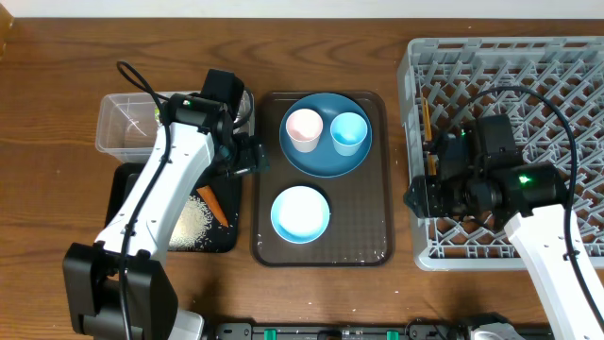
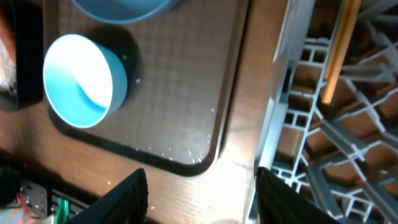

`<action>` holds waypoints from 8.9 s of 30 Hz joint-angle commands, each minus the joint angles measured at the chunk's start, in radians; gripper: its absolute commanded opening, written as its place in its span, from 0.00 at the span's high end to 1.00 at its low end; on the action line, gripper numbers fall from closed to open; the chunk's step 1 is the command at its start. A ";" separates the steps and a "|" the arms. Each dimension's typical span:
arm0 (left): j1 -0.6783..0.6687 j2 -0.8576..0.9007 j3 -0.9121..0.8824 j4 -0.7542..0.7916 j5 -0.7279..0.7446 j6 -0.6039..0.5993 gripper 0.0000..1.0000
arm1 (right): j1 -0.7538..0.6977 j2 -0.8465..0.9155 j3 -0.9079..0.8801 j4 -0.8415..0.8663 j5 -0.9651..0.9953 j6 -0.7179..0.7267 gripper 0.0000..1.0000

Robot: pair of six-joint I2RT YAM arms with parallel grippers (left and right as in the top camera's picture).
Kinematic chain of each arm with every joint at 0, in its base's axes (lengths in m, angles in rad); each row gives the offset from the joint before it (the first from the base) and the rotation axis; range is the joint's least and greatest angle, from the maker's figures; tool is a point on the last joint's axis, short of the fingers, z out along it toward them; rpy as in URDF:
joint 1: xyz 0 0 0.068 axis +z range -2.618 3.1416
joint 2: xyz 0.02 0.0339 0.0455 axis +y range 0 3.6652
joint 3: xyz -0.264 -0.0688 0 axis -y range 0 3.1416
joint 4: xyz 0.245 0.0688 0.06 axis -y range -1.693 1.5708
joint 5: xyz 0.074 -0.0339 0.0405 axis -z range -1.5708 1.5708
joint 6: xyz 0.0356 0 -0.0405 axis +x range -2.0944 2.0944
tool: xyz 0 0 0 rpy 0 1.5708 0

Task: Sort waste into correct bins and load items into the dishwasher rack
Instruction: 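Carry the chopstick to the dish rack and insert it upright, then grasp the small light-blue plate with the left gripper and lift it, then reach the right gripper to the plate rim opposite the left gripper, then grip the plate with the right gripper and open the left gripper, then carry the plate with the right gripper over to the dish rack, then lower the plate upright into the rack slots and release it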

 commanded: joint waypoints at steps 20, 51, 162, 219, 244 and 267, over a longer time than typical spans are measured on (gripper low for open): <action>-0.148 -0.018 -0.128 -0.021 0.157 0.009 0.58 | 0.014 -0.003 0.006 -0.131 0.076 -0.003 0.48; -0.299 -0.018 -0.399 0.328 0.101 -0.066 0.71 | 0.014 -0.003 0.003 -0.126 0.077 -0.006 0.43; -0.346 -0.366 -0.389 0.163 0.311 -0.160 0.94 | 0.612 0.134 0.002 0.164 0.219 0.305 0.86; 0.080 -0.594 -0.155 0.177 -0.150 -0.089 0.05 | 0.052 0.208 0.003 1.420 1.427 -0.797 0.99; 0.080 -0.594 -0.155 0.177 -0.150 -0.089 0.01 | -0.203 0.810 0.003 2.084 1.150 -1.252 0.99; 0.080 -0.594 -0.155 0.177 -0.150 -0.089 0.01 | -0.032 0.821 0.003 2.002 1.408 -1.252 0.99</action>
